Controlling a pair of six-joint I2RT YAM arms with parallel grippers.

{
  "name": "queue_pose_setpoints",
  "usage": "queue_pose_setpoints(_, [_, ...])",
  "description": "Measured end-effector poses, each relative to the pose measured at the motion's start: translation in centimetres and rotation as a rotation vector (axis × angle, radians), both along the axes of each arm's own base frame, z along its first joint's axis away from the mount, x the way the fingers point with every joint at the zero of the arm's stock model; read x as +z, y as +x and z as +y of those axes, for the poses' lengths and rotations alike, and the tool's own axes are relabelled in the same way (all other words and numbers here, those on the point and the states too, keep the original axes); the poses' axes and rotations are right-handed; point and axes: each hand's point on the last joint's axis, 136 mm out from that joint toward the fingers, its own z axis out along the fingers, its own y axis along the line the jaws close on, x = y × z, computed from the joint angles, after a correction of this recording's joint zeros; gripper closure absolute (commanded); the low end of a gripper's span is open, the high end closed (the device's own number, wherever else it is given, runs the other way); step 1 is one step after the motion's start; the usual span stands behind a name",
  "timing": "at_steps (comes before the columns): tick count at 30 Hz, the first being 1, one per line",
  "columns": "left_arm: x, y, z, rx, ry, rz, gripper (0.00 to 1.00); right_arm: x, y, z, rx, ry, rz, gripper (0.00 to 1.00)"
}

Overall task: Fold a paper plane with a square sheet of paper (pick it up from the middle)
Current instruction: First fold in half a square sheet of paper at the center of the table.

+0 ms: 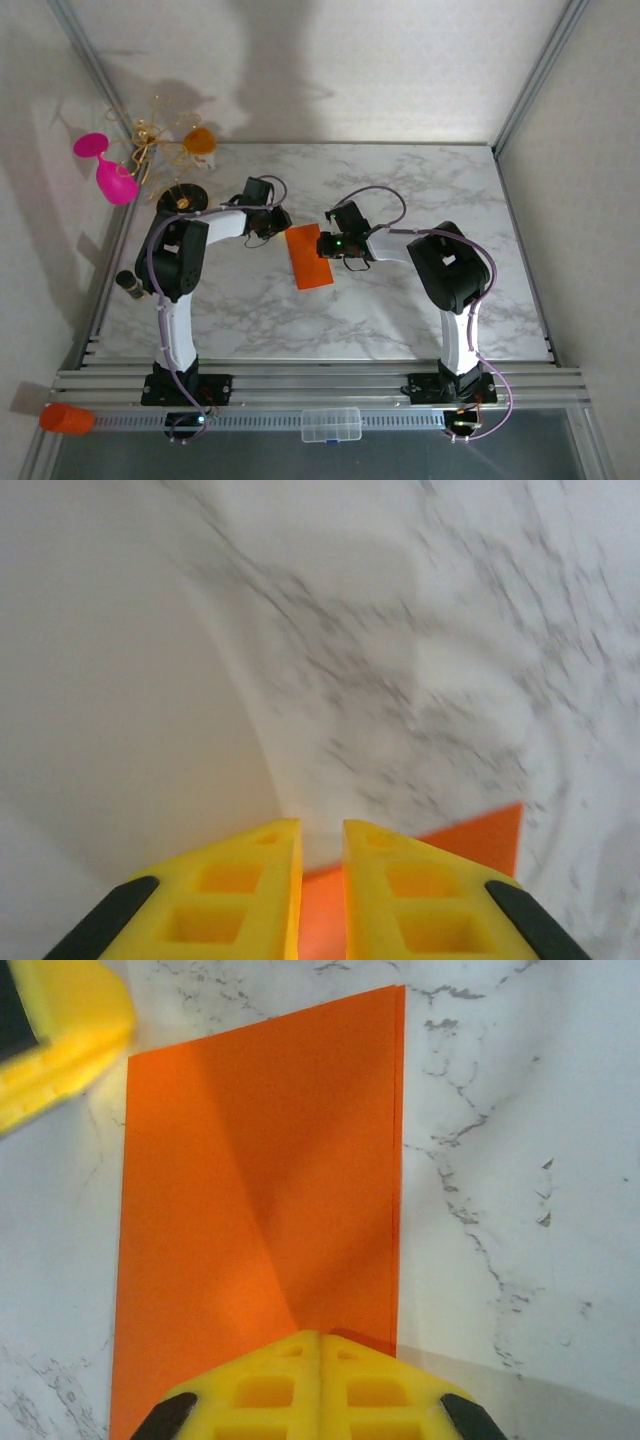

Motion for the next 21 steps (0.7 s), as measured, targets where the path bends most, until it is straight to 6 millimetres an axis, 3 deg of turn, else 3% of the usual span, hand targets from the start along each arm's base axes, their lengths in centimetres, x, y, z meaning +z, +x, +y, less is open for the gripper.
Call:
queue_pose_setpoints(3, [0.2, 0.6, 2.0, 0.040, 0.030, -0.003, 0.80, 0.1, 0.1, 0.0, 0.019, -0.013, -0.012, 0.98])
queue_pose_setpoints(6, [1.1, 0.4, 2.1, 0.044, 0.028, -0.015, 0.80, 0.3, 0.3, 0.0, 0.037, -0.032, -0.030, 0.98])
queue_pose_setpoints(11, [3.0, -2.0, -1.6, -0.032, -0.032, -0.039, 0.81, 0.6, 0.6, 0.1, 0.072, -0.049, -0.060, 0.98])
queue_pose_setpoints(15, [2.2, -4.6, -4.5, -0.094, -0.072, -0.007, 0.82, 0.7, 0.6, 0.0, 0.103, -0.062, -0.081, 0.97])
queue_pose_setpoints(21, [0.6, -5.7, -4.2, -0.085, -0.071, 0.037, 0.83, 0.8, 0.6, -0.2, 0.140, -0.088, -0.116, 0.97])
